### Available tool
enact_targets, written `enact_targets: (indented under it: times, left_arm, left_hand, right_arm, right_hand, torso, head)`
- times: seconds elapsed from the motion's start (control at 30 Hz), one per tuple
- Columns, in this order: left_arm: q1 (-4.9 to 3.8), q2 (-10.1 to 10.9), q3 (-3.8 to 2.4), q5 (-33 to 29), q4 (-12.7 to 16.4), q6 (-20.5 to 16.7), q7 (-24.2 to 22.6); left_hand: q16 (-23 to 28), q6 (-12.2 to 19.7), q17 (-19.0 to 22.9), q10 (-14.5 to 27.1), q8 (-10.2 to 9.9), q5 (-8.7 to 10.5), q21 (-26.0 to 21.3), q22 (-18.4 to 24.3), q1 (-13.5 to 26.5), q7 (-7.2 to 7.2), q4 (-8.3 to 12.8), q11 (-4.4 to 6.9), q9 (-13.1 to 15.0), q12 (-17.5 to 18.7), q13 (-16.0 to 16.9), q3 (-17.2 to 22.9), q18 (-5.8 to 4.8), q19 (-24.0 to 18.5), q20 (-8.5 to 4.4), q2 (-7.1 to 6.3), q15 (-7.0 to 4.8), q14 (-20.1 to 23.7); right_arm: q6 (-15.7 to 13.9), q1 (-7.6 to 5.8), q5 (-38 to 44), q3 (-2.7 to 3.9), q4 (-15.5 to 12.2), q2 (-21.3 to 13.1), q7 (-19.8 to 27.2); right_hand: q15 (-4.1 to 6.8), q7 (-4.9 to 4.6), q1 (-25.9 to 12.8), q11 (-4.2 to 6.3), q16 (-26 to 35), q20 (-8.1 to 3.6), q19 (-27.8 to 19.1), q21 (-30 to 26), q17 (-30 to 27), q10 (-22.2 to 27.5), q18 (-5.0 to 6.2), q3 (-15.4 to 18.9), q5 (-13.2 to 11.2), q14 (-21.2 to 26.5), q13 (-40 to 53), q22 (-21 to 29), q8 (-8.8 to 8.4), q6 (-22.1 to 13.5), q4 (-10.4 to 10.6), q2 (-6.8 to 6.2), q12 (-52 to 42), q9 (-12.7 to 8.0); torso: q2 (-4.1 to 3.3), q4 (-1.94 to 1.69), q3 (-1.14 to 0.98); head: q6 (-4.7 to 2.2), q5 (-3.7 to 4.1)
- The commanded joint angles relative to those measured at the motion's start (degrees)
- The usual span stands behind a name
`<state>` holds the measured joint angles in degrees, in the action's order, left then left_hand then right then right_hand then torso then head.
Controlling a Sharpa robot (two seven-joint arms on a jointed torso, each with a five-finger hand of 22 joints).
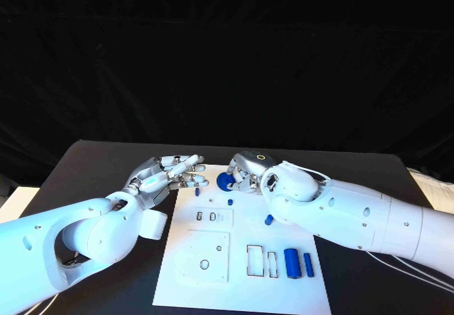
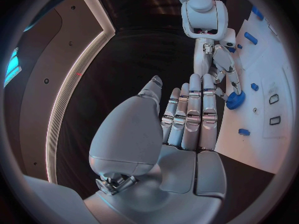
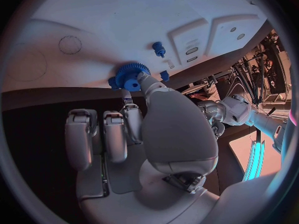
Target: Assemble the parts on the task board
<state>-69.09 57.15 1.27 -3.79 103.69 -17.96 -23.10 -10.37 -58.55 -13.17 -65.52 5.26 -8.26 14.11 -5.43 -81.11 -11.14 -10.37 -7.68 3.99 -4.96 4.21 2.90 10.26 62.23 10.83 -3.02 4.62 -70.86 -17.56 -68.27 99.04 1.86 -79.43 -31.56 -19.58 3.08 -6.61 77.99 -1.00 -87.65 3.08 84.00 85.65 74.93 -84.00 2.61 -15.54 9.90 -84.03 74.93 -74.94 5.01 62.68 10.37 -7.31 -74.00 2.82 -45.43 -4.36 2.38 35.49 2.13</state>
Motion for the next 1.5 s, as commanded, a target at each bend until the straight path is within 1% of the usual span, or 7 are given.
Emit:
enact_targets:
  times: [0.03, 0.17, 0.3, 0.67, 1.07, 1.23, 1.5]
  left_arm:
    - [-0.06, -0.1, -0.03, -0.1, 0.1, 1.2, -0.2]
    - [-0.06, -0.1, -0.03, -0.1, 0.1, 1.2, -0.2]
    - [-0.06, -0.1, -0.03, -0.1, 0.1, 1.2, -0.1]
    - [-0.06, -0.1, -0.03, -0.1, 0.1, 1.2, 0.1]
    - [-0.06, 0.0, -0.03, -0.1, 0.2, 1.0, 0.1]
    - [-0.06, 0.0, -0.03, -0.1, 0.2, 1.0, 0.2]
    - [-0.06, 0.1, -0.03, -0.1, 0.1, 0.9, 0.2]
  left_hand:
    - [0.3, 0.1, -0.2, 0.3, -0.3, 0.23, -0.2, 0.1, -0.2, -0.24, 0.4, -0.24, 0.0, 0.4, -0.1, 0.0, 0.25, 0.5, 0.01, 0.27, -0.04, -0.2]
    - [0.3, 0.1, -0.2, 0.3, -0.3, 0.23, -0.2, 0.1, -0.2, -0.24, 0.4, -0.24, 0.0, 0.4, -0.1, 0.0, 0.25, 0.5, 0.01, 0.27, -0.04, -0.2]
    - [0.3, 0.1, -0.2, 0.3, -0.4, 0.24, -0.2, 0.1, -0.2, -0.26, 0.4, -0.25, 0.0, 0.4, -0.1, 0.0, 0.24, 0.5, 0.01, 0.26, -0.03, -0.2]
    - [0.4, 0.2, -0.3, 0.4, -0.5, 0.25, -0.3, 0.2, 0.0, -0.38, 0.4, -0.35, 0.0, 0.6, -0.1, -0.1, 0.23, 0.5, 0.04, 0.24, 0.02, -0.2]
    - [0.5, 0.3, -0.4, 0.5, -0.6, 0.25, -0.3, 0.2, 0.0, -0.46, 0.4, -0.40, -0.1, 0.7, -0.1, -0.2, 0.23, 0.6, 0.06, 0.24, 0.05, -0.2]
    - [0.5, 0.4, -0.5, 0.6, -0.7, 0.25, -0.3, 0.2, 0.0, -0.50, 0.4, -0.44, -0.1, 0.8, -0.1, -0.2, 0.22, 0.6, 0.07, 0.27, 0.07, -0.2]
    - [0.5, 0.4, -0.5, 0.6, -0.7, 0.25, -0.3, 0.2, 0.0, -0.50, 0.4, -0.44, -0.1, 0.8, -0.1, -0.2, 0.22, 0.6, 0.07, 0.27, 0.07, -0.2]
  right_arm:
    - [1.4, 0.06, 0.8, -0.07, 0.3, 0.3, -0.8]
    - [0.8, 0.06, 0.7, -0.13, 0.7, 0.7, -0.5]
    - [1.2, 0.07, 0.2, -0.24, 1.0, 0.9, 0.0]
    - [3.8, 0.08, -1.8, -0.37, 1.3, 0.8, 1.0]
    - [4.3, 0.19, -2.7, -0.46, 1.9, 0.8, 0.9]
    - [2.2, 0.35, -2.5, -0.49, 1.9, 0.5, 0.9]
    - [-7.8, 0.77, -5.2, -0.45, -0.3, -2.2, 6.2]
  right_hand:
    - [-0.67, -0.39, -1.1, -0.79, 0.0, 0.35, 1.4, -0.2, 11.2, -0.4, -0.44, -0.1, -1.5, -5.2, 3.8, -5.0, -1.01, -2.0, 0.1, -0.46, 1.0, 1.8]
    - [-1.57, -1.50, -2.9, -1.89, 0.1, 1.19, 1.2, -0.5, 11.1, 1.0, -0.35, 0.9, -5.7, -5.1, 2.0, -4.5, -1.65, -7.2, 1.1, -1.97, 4.1, 0.9]
    - [-2.21, -2.10, -5.0, -2.49, 0.0, 1.93, 1.1, -0.5, 11.3, 1.8, -0.32, 3.1, -3.9, -5.1, 0.8, -4.5, -1.40, -9.5, 4.4, -3.10, 6.3, 1.1]
    - [-1.73, -1.21, -11.4, -1.81, -0.7, 1.62, 1.6, 0.0, 12.4, 0.9, -0.53, 4.1, 3.4, -5.4, 2.0, -5.6, -0.57, -5.9, 6.3, 0.18, 4.5, 1.7]
    - [-1.50, -0.90, -13.3, -1.55, -1.0, 1.42, 1.9, 0.3, 12.9, 0.2, -0.64, 4.0, 4.3, -5.5, 3.2, -6.1, -0.48, -4.8, 6.2, 1.20, 2.9, 1.8]
    - [-1.56, -1.08, -13.0, -1.67, -0.9, 1.40, 1.8, 0.2, 12.7, 0.4, -0.60, 4.2, 3.4, -5.5, 3.1, -5.9, -1.09, -5.4, 6.0, -0.18, 3.1, 1.6]
    - [-1.64, -1.18, -10.9, -1.76, -0.8, 1.48, 1.7, 0.1, 12.6, 0.5, -0.57, 3.5, 3.8, -5.4, 3.1, -5.8, -1.27, -5.7, 5.6, -0.91, 3.3, 1.5]
  torso:
    - [0.01, -0.04, 0.00]
    - [-0.02, -0.08, -0.02]
    - [0.00, -0.10, -0.05]
    - [0.01, 0.02, -0.03]
    - [-0.02, 0.01, -0.03]
    - [-0.01, 0.02, -0.04]
    - [0.07, 0.07, -0.11]
  head:
    - [-0.04, 0.00]
    - [-0.13, 0.06]
    - [-0.04, -0.05]
    - [0.04, -0.06]
    - [0.12, -0.18]
    - [0.10, -0.17]
    - [-0.21, -0.14]
